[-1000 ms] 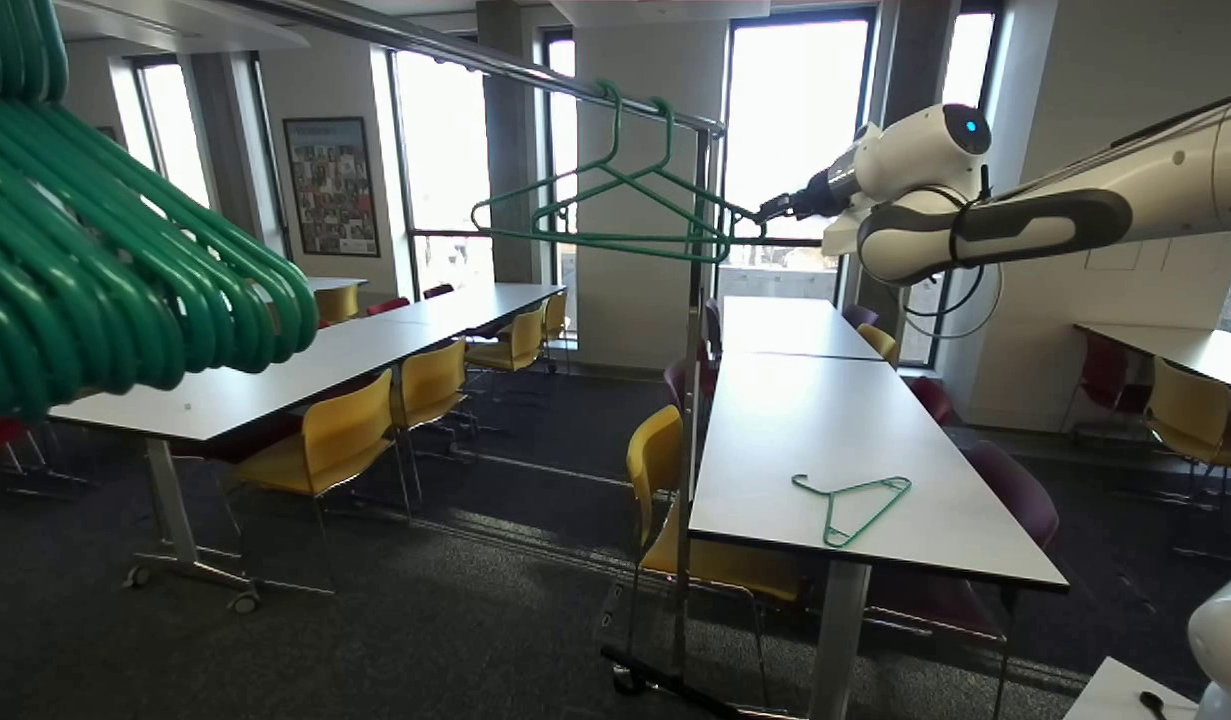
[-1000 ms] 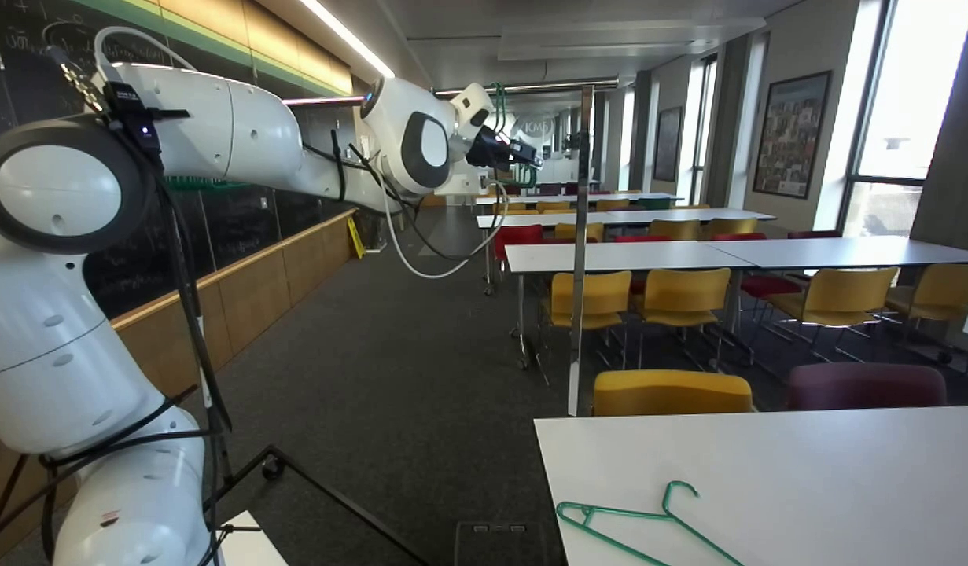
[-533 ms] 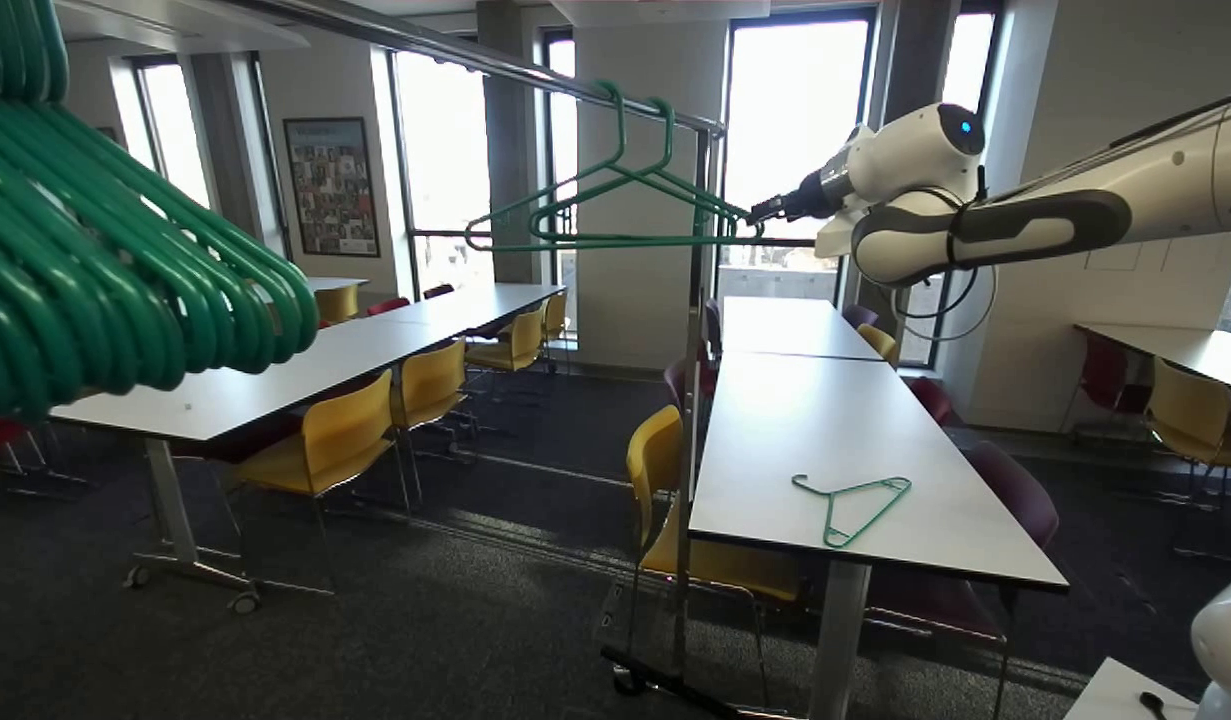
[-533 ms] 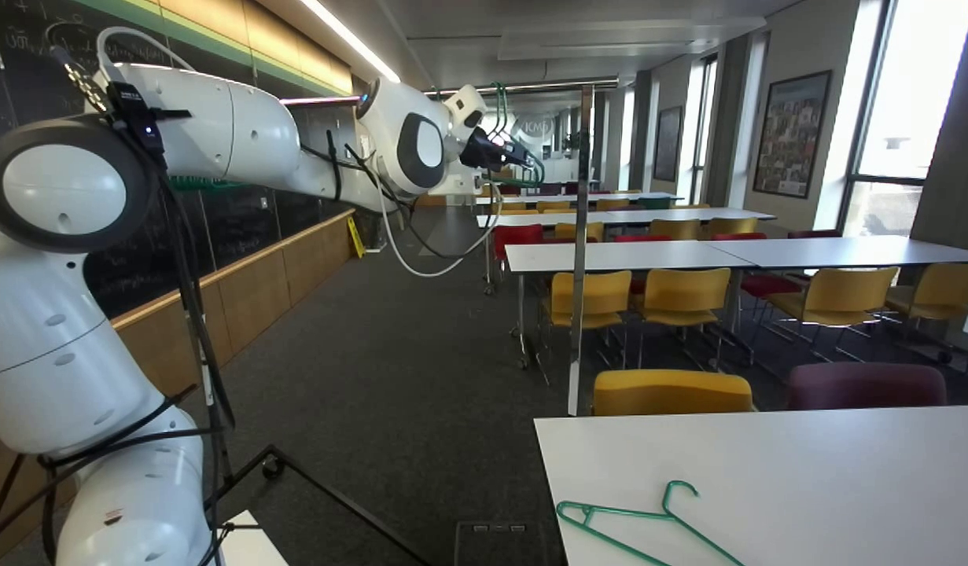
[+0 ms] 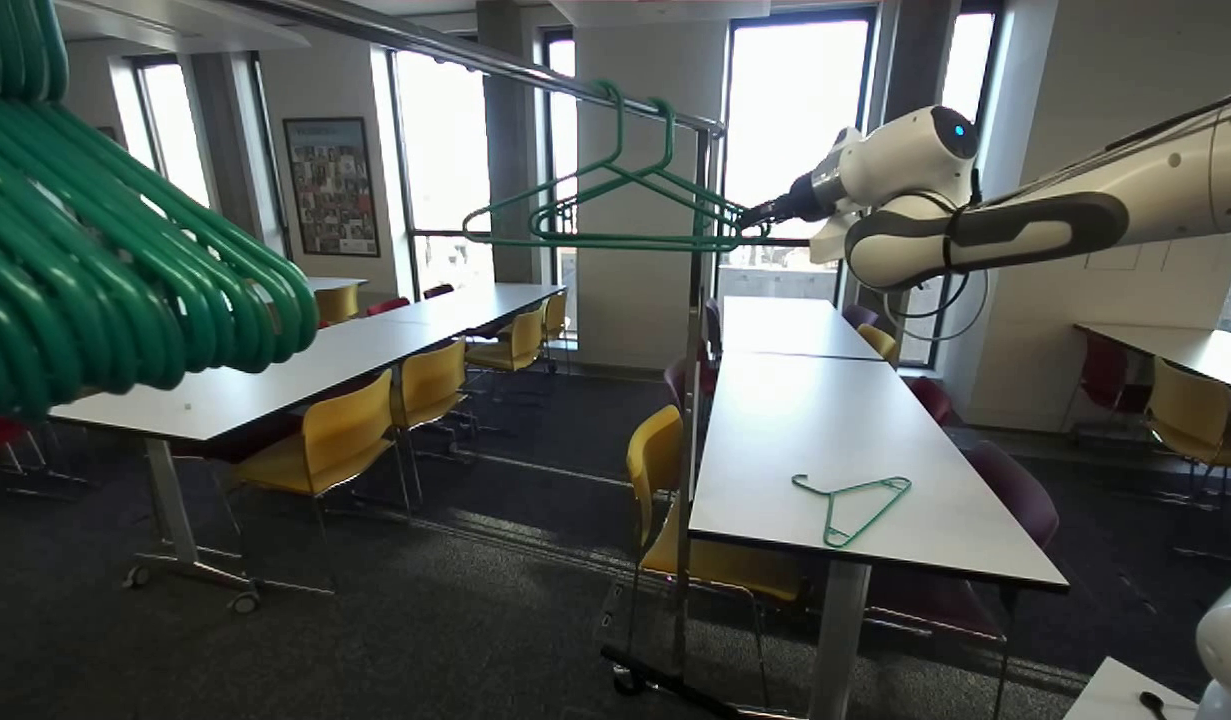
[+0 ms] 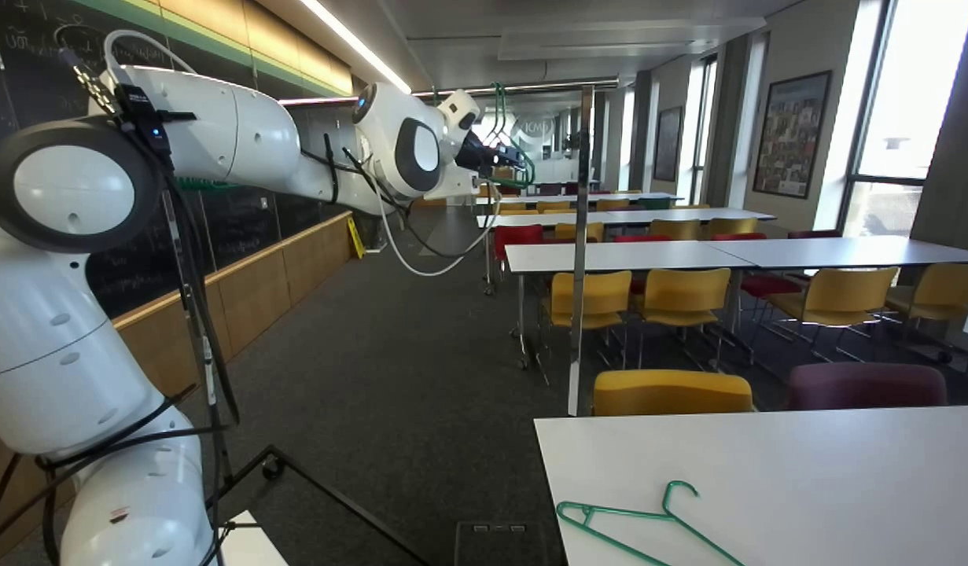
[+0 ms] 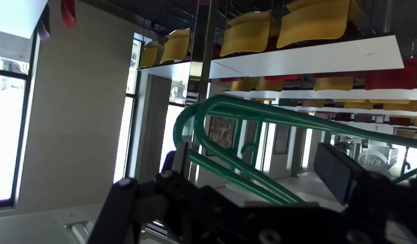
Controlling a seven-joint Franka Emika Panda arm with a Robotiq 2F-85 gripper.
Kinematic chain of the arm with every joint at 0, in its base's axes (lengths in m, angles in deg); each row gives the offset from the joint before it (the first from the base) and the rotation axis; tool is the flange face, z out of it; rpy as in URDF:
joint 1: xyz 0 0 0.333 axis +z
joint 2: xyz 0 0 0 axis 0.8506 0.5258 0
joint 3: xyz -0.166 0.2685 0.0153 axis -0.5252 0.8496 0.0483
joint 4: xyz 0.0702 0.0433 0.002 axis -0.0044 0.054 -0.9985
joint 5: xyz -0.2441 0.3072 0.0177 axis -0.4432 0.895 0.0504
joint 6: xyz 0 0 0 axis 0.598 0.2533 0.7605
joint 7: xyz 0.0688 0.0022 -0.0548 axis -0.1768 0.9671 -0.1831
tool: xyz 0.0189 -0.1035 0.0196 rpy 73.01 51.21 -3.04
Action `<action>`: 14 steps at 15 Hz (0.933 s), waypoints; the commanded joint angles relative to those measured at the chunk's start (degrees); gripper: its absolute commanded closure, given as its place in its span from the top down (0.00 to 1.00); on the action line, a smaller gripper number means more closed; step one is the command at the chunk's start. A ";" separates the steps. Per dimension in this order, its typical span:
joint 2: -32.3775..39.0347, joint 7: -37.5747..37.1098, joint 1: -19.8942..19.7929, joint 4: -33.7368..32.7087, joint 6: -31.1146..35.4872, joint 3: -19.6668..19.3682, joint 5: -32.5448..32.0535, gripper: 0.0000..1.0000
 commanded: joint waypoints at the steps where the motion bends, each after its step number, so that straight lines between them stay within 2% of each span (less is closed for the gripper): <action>1: 0.94 4.57 -2.02 -0.30 5.35 -0.24 -6.38 1.00; 8: 2.41 10.57 -5.41 -0.51 16.00 -0.24 -18.95 1.00; 12: 2.54 13.32 -10.29 -1.73 22.28 1.37 -24.95 1.00; 14: 2.30 16.04 -13.16 -2.05 24.76 2.63 -24.71 1.00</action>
